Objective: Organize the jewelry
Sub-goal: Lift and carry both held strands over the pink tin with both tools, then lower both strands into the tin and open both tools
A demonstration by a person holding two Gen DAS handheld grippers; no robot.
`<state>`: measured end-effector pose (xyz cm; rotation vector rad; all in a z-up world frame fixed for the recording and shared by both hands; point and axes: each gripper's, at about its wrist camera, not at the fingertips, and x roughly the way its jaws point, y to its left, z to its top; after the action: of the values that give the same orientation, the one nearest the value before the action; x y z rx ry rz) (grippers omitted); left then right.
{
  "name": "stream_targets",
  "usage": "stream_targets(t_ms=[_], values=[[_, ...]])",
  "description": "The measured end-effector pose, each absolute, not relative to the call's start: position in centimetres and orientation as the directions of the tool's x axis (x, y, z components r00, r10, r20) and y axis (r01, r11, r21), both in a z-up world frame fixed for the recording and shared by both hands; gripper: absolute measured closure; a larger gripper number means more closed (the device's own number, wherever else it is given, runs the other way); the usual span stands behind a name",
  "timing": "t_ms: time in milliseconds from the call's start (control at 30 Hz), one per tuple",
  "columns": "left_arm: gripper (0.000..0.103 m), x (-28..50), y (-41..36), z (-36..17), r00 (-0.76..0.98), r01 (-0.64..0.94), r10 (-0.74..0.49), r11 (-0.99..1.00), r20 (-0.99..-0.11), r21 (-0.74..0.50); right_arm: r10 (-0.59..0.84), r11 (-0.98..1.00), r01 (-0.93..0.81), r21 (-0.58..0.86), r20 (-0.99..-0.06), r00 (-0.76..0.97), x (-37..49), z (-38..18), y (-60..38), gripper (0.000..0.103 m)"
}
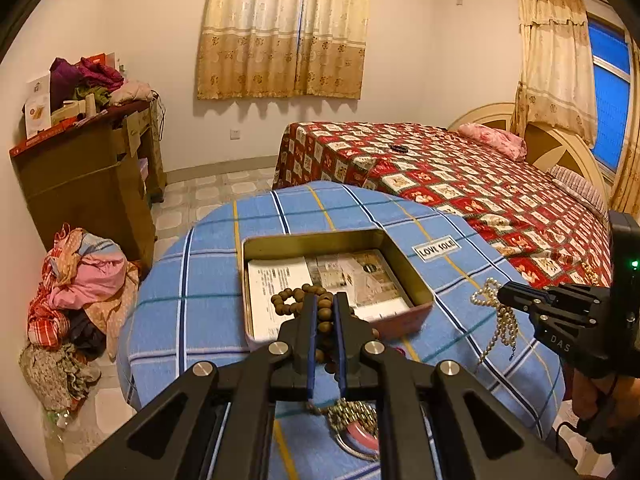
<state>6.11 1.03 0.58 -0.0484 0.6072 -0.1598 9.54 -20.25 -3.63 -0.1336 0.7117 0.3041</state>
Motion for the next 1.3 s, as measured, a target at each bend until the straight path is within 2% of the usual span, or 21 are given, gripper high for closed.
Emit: stream_targets(t_ms=[367,633,1233,1300], values=[[0.096,10.4,2.4,1.0,0.826,0.098,-0.109,0.994,-0.553,-0.05,0.321,0.917,-0.398,0.005,-0.599,0.733,12.9,0.5,-17.2,0.095],[0.096,13.0,2.5,0.8,0.819,0.094,-0.097,0.995,-0.566,-0.034,0.372,0.888,-0.46,-0.003,-0.583,0.722,15.8,1.4,-13.3,0.095],[0.095,17.2,2.5,-3.4,0.763,0.095,-0.077,0.995,-0.642,-0.008,0.321,0.892,-0.452,-0.005,-0.698,0.64,21.3,-4.9,-10.1,0.094],[0.091,17.5,2.1,-3.8,0.755,0.093,-0.064,0.996,-0.652,0.011,0.31,0.898,-0.441,-0.005,-0.704,0.639,21.4,-5.3,-10.2,0.094]])
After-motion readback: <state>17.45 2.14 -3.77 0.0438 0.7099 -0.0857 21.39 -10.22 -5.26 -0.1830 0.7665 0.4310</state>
